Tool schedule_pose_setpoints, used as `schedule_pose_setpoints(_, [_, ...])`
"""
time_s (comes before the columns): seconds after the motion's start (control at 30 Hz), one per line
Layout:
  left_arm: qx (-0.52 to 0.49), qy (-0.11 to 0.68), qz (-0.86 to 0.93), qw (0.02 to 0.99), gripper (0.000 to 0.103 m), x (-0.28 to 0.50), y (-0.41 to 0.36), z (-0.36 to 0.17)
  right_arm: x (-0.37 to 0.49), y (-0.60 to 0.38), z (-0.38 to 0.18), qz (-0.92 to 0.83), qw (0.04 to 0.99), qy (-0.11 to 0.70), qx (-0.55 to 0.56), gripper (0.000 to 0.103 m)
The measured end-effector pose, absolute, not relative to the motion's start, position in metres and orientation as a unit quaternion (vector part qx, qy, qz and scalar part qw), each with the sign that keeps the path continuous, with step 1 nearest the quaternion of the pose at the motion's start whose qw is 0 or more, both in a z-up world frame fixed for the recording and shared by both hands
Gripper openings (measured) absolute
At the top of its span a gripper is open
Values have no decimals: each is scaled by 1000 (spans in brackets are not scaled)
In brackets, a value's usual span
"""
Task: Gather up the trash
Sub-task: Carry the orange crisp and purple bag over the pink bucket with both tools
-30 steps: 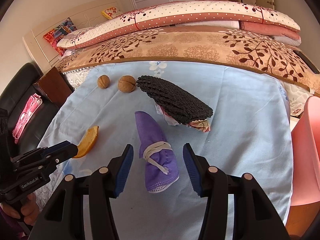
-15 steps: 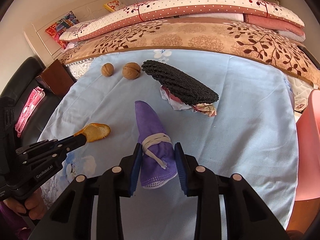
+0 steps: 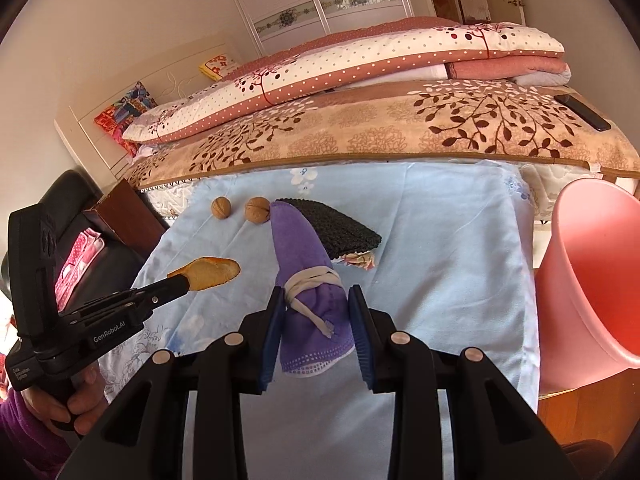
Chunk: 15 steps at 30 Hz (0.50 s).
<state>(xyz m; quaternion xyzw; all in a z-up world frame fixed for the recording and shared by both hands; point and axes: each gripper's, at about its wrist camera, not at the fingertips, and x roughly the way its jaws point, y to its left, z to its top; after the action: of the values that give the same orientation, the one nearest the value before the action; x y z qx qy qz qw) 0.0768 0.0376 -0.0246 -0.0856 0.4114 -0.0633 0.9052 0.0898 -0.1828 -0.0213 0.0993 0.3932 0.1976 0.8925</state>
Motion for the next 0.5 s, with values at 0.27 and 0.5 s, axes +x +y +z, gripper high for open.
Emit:
schedule_pose_setpoints(0.27, [-73,388,-114,912,4,89,-14,6,80,-243,-1,138,912,363,129,32])
schedule_pose_setpoints(0.5, [-48,369,-161,914,4,93,-65,25,73,-297,12,73,925,342,149,32])
